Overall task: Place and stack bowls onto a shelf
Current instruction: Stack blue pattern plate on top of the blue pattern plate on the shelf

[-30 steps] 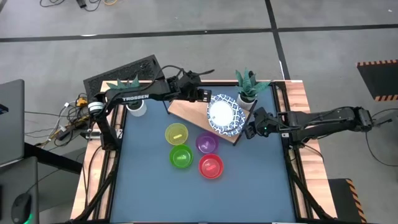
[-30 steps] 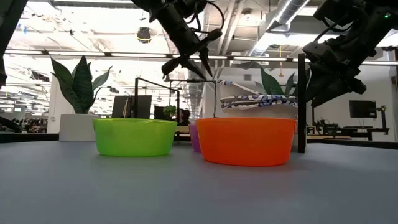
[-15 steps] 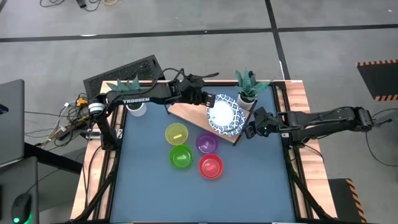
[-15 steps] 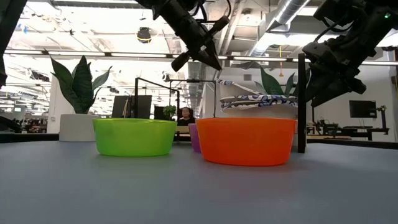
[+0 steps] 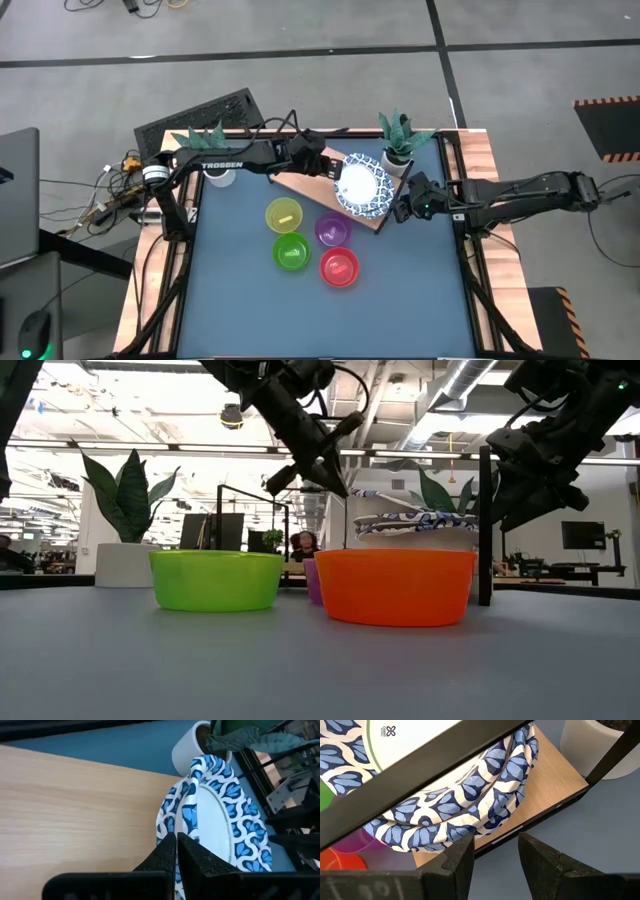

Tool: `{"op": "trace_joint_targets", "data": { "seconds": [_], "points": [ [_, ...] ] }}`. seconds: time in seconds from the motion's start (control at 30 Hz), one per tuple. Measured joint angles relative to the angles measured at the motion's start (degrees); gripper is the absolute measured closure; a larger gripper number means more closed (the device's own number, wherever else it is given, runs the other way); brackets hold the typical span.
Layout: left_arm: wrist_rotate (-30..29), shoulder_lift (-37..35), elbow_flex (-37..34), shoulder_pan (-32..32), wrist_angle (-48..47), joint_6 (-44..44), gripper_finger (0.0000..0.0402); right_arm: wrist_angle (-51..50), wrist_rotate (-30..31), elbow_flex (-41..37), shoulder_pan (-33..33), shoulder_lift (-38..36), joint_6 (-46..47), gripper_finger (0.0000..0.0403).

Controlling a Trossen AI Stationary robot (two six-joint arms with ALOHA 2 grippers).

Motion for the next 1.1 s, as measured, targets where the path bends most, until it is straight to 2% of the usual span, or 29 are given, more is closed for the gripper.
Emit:
{"op": "trace_joint_targets", "data": {
  "seconds": [0.13, 0.27, 0.37, 0.5, 0.67, 0.8, 1.1],
  "points": [
    [-1.3, 0.0, 0.0, 0.0, -0.2, 1.2, 0.0401, 0.0, 0.0, 0.0, 0.0, 0.0, 0.0, 0.0225],
    [0.5, 0.6, 0.0, 0.1, -0.1, 1.7, 0.0401, 0.0, 0.0, 0.0, 0.0, 0.0, 0.0, 0.0225],
    [-3.0, 0.8, -0.2, -0.1, -1.2, 1.6, 0.0401, 0.0, 0.0, 0.0, 0.0, 0.0, 0.0, 0.0225],
    [-7.0, -1.2, 0.0, -0.2, 2.9, 1.4, 0.0401, -0.1, 0.0, 0.0, 0.0, 0.0, 0.0, 0.0225],
    [-6.8, -1.8, 0.1, -0.2, 7.1, 2.6, 0.0401, -0.2, 0.0, 0.0, 0.0, 0.0, 0.0, 0.0225],
    [-3.4, -1.1, 0.1, -0.8, 11.2, 4.7, 0.0401, -0.1, 0.0, 0.0, 0.0, 0.0, 0.0, 0.0225],
    [-1.8, 2.9, 0.0, -1.7, 8.2, 3.5, 0.0401, -0.3, 0.0, 0.0, -0.3, 0.0, -1.0, 0.0225]
  ]
}}
